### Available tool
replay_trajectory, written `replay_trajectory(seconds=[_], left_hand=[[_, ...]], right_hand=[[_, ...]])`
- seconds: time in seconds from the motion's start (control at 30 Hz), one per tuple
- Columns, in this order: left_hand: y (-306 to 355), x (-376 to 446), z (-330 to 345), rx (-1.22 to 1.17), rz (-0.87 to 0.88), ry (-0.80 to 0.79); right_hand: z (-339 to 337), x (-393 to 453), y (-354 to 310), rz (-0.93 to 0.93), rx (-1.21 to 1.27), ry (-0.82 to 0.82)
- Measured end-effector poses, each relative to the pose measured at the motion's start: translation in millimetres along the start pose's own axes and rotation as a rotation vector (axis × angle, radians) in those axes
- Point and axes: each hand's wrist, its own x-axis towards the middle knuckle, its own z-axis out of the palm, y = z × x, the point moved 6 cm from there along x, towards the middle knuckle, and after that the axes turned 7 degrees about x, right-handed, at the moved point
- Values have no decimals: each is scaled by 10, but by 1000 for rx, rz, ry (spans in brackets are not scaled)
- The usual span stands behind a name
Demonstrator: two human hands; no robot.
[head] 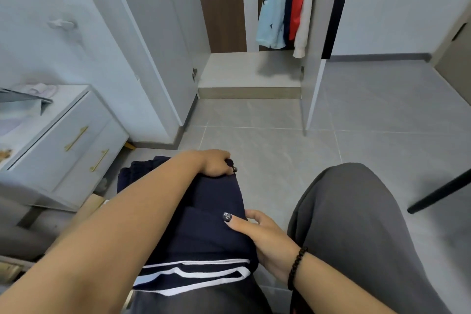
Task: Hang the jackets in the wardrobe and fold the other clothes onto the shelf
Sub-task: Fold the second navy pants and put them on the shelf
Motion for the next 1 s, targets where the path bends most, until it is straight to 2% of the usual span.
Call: replay_trajectory(seconds=[0.13, 0.23, 0.33, 0.43, 0.57, 0.67, 0.77, 0.83, 1.0], left_hand=[[-118, -50, -99, -166, 30, 70], [-205, -138, -181, -202, 38, 263], [-239, -277, -124, -113, 11, 445], [-196, -450, -118, 1, -25, 551], [-288, -927, -27, -225, -145, 693], [-320, -1487, 339, -209, -299, 838], [-418, -1786, 653, -195, -510, 788], [-507, -1873, 742, -323, -619, 747], [-736, -1888, 817, -806, -609, 773]], right_hand=[[43, -11, 72, 39, -107, -97], [10, -10, 22, 0, -174, -79], [16, -31, 7, -11, -211, -88], [61, -48, 108, 12, -211, -137], [88, -55, 164, 45, -133, -223], [44, 2, 144, 112, 2, -230], [73, 88, 122, 155, 84, -220], [115, 152, 115, 168, 88, -184], [197, 291, 55, 111, -8, -114]])
